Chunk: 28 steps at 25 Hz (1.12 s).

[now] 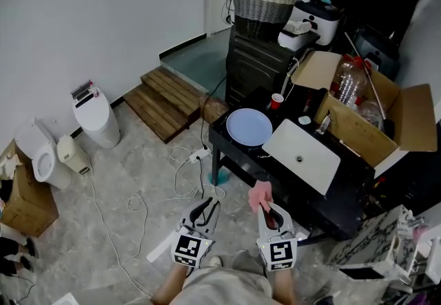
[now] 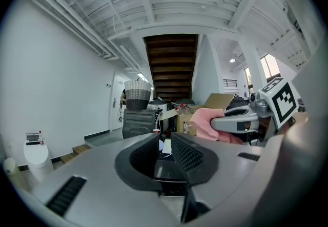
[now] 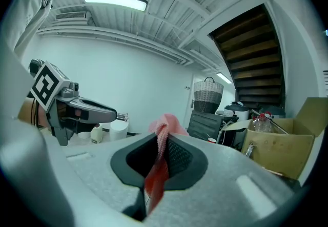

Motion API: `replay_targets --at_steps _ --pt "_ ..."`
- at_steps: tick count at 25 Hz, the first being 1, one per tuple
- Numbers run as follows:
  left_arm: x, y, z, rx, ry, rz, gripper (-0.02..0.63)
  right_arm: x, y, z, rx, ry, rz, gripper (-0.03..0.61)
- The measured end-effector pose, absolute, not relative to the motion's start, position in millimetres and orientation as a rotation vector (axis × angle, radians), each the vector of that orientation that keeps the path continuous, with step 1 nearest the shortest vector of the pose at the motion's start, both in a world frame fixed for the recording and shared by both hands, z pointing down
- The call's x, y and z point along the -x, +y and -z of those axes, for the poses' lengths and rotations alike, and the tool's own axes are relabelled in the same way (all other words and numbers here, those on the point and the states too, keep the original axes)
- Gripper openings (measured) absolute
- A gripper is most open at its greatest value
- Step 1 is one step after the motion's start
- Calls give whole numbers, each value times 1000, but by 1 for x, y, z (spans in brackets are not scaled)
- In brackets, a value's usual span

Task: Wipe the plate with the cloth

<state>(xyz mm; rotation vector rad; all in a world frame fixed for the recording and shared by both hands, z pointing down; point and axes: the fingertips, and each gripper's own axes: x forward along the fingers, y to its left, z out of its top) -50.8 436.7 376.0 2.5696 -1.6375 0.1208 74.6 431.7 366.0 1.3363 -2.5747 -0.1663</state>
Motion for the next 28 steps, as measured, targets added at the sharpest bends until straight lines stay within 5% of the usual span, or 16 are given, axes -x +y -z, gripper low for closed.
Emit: replay_targets --at_steps 28 --pt "47 306 -374 -2532 -1744 -141 71 -71 286 -370 -1255 -2669 159 25"
